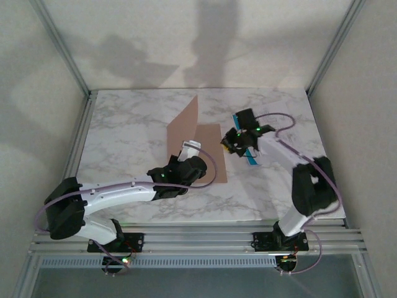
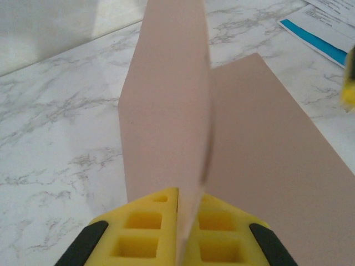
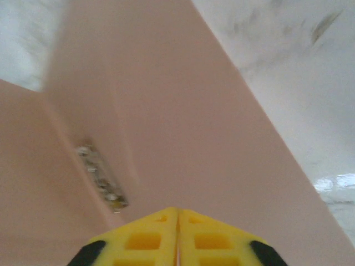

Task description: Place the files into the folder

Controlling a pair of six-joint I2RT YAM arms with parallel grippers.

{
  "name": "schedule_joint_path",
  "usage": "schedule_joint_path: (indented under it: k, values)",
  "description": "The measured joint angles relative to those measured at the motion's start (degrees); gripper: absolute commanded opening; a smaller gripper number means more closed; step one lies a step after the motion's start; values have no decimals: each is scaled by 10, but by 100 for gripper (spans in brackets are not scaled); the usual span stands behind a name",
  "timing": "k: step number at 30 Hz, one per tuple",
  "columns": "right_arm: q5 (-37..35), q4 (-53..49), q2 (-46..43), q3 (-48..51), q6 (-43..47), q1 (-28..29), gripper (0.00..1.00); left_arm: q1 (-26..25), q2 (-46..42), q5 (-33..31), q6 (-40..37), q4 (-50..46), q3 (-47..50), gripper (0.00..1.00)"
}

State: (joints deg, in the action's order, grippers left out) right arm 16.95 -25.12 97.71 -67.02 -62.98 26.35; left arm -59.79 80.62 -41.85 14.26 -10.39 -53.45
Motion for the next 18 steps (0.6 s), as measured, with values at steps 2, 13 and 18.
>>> schedule_joint_path:
  k: [2, 13, 18]
  values:
    - [10, 8, 45, -5, -6, 21, 4, 3, -7, 1, 11, 1, 3, 0]
    - [23, 10, 158, -53, -19, 41, 0, 17, -58, 2, 96, 5, 40, 2]
    - [16, -1, 159, -56, -20, 41, 0, 42, -123, 6, 185, -36, 65, 32]
